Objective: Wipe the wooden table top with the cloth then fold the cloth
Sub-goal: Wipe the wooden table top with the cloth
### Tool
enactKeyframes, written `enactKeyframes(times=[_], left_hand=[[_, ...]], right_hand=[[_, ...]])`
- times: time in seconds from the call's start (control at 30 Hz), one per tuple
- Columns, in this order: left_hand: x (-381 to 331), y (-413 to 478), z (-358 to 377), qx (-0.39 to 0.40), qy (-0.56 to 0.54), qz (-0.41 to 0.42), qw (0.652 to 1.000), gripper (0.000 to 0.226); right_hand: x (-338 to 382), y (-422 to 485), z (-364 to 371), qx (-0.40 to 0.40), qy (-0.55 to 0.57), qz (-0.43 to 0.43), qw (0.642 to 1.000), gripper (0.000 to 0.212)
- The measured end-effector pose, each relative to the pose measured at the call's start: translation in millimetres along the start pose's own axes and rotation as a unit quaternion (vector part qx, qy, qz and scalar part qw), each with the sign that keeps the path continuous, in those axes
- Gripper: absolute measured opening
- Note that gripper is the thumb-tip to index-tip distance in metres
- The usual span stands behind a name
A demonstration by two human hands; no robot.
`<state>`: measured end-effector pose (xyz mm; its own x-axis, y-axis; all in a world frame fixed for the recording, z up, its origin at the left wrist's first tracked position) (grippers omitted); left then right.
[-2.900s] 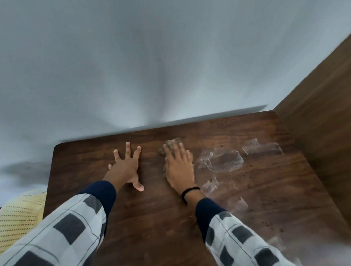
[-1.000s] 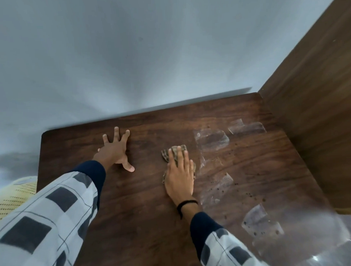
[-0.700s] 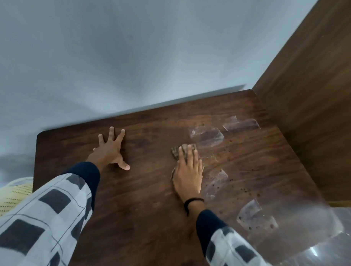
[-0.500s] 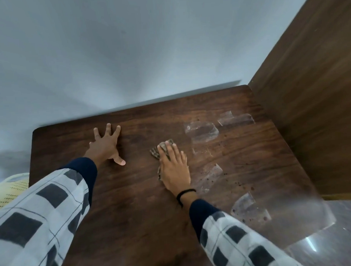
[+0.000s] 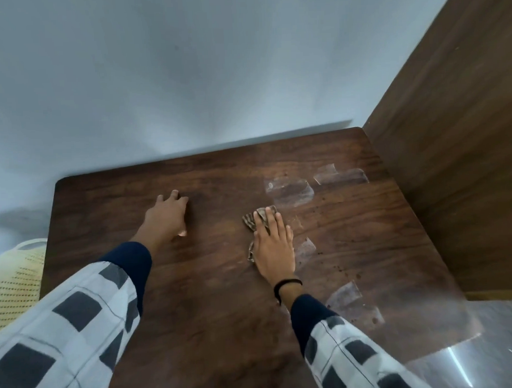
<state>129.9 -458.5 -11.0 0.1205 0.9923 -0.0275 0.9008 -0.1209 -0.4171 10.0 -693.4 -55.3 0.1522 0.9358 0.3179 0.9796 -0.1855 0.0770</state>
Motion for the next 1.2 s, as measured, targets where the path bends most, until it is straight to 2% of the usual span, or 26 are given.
enactKeyframes(times=[0.1,0.17,0.33,0.37,0.43,0.5,0.53,0.63,0.73,0.77,0.83,0.9,0.93,1.0,1.1,1.13,1.2], left_hand=[[-40,-14,30,0.104,-0.061,0.02,0.992,0.134],[-53,-28,49,0.129,-0.06,0.015,0.99,0.146],[-56,-35,56,0.093,-0.056,0.007,0.994,0.152],[-56,-36,56,0.091,-0.058,0.004,0.994,0.152],[-59,-38,56,0.087,-0.058,0.0,0.994,0.152],[-60,-38,56,0.087,-0.061,-0.003,0.994,0.152],[-60,-38,56,0.086,-0.062,-0.005,0.994,0.151],[-61,-37,55,0.093,-0.058,-0.005,0.994,0.15],[-59,-37,57,0.097,-0.055,-0.01,0.994,0.15],[-58,-37,58,0.094,-0.053,-0.01,0.994,0.15],[-58,-37,59,0.088,-0.051,-0.007,0.995,0.151],[-59,-36,59,0.088,-0.05,-0.005,0.995,0.151],[-59,-35,60,0.089,-0.049,-0.006,0.995,0.151],[-59,-33,59,0.092,-0.045,-0.008,0.995,0.151],[-59,-31,61,0.087,-0.044,-0.004,0.995,0.152],[-57,-30,61,0.085,-0.044,-0.005,0.995,0.153],[-55,-29,63,0.08,-0.044,-0.006,0.996,0.155]], right_hand=[[-2,-12,1,-0.003,0.014,0.037,0.999,0.054],[10,-26,2,-0.002,0.017,0.036,0.999,0.054],[14,-33,-1,0.021,0.009,-0.046,0.999,0.053],[6,-28,-5,0.025,0.003,-0.043,0.999,0.054],[-13,-25,-10,0.022,0.004,0.023,1.0,0.055],[-15,-45,-11,-0.002,0.003,0.088,0.996,0.057],[-7,-62,-8,-0.011,0.003,0.093,0.996,0.059],[24,-94,4,0.0,0.013,0.03,0.999,0.066],[23,-65,2,0.012,0.005,-0.025,1.0,0.062],[14,-54,-1,0.016,-0.006,-0.021,1.0,0.059],[-12,-49,-8,0.014,-0.004,0.039,0.999,0.056],[-24,-74,-12,-0.004,0.002,0.094,0.996,0.056],[-18,-93,-12,-0.012,0.005,0.094,0.995,0.057],[7,-125,-6,-0.007,0.01,0.034,0.999,0.059],[22,-111,-3,0.003,0.007,-0.057,0.998,0.061],[16,-98,-4,0.017,-0.002,-0.056,0.998,0.061],[-12,-83,-11,0.018,-0.004,0.011,1.0,0.058]])
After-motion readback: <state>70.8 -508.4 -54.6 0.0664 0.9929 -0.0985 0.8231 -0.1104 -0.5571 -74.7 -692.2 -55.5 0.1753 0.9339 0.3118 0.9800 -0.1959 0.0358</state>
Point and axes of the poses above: each hand's wrist, its own y-axis towards the middle knuckle, its own z-axis out of the palm, x = y × z, the point moved 7 cm from there along y, towards the middle knuckle, and after that the axes turned 10 degrees about -x, right-handed, at the moved point
